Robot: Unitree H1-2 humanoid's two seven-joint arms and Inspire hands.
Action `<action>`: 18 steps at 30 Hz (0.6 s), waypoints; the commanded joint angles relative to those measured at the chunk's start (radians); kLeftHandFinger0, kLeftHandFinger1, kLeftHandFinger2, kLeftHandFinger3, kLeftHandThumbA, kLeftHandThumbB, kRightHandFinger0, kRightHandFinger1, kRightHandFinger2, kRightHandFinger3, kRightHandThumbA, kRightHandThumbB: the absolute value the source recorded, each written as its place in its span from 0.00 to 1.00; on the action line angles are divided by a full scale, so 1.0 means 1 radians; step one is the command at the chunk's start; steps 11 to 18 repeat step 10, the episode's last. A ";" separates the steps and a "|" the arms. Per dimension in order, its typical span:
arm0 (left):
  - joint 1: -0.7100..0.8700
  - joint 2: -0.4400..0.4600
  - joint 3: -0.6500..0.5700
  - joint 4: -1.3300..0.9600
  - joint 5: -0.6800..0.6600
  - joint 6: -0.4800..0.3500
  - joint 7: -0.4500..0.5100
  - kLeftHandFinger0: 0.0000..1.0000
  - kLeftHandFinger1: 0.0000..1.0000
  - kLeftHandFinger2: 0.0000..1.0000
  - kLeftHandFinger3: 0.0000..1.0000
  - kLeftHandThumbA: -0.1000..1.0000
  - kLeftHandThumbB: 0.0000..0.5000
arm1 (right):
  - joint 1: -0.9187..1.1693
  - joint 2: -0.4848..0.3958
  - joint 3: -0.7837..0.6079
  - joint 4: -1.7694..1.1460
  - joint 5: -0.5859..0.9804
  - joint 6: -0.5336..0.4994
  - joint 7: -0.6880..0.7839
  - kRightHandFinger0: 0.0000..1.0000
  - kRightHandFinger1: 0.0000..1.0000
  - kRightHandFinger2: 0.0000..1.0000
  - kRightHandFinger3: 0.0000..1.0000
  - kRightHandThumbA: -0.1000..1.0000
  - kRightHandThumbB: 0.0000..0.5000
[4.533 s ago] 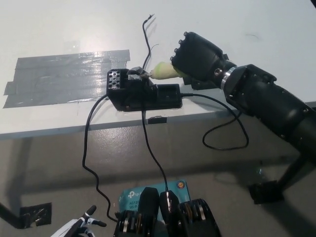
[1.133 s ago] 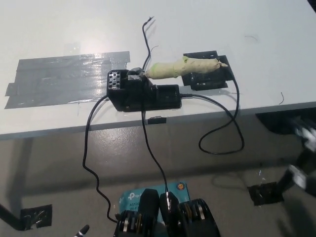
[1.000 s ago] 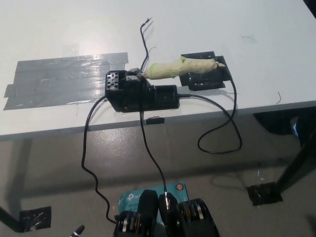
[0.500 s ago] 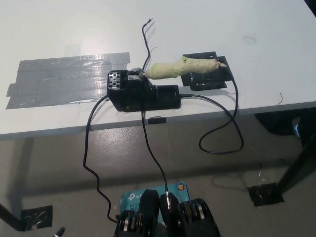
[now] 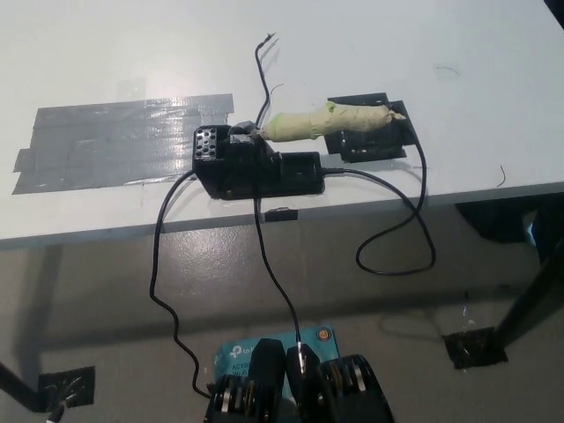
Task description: The robot uses its right hand to grab and lift the soldering gun kept on the middle of the table and puts it in its base
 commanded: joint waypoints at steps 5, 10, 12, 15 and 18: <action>-0.047 0.031 0.005 0.020 0.009 -0.040 0.074 0.00 0.16 0.48 0.87 1.00 1.00 | -0.059 -0.032 0.048 0.009 -0.016 0.045 -0.095 0.53 0.87 1.00 1.00 0.36 0.53; -0.081 0.017 -0.001 0.025 0.011 -0.036 0.094 0.00 0.12 0.45 0.83 1.00 1.00 | -0.096 -0.016 0.025 0.022 0.038 0.098 -0.122 0.37 0.73 1.00 1.00 0.35 0.48; -0.081 0.017 -0.001 0.025 0.011 -0.036 0.094 0.00 0.12 0.45 0.83 1.00 1.00 | -0.096 -0.016 0.025 0.022 0.038 0.098 -0.122 0.37 0.73 1.00 1.00 0.35 0.48; -0.081 0.017 -0.001 0.025 0.011 -0.036 0.094 0.00 0.12 0.45 0.83 1.00 1.00 | -0.096 -0.016 0.025 0.022 0.038 0.098 -0.122 0.37 0.73 1.00 1.00 0.35 0.48; -0.081 0.017 -0.001 0.025 0.011 -0.036 0.094 0.00 0.12 0.45 0.83 1.00 1.00 | -0.096 -0.016 0.025 0.022 0.038 0.098 -0.122 0.37 0.73 1.00 1.00 0.35 0.48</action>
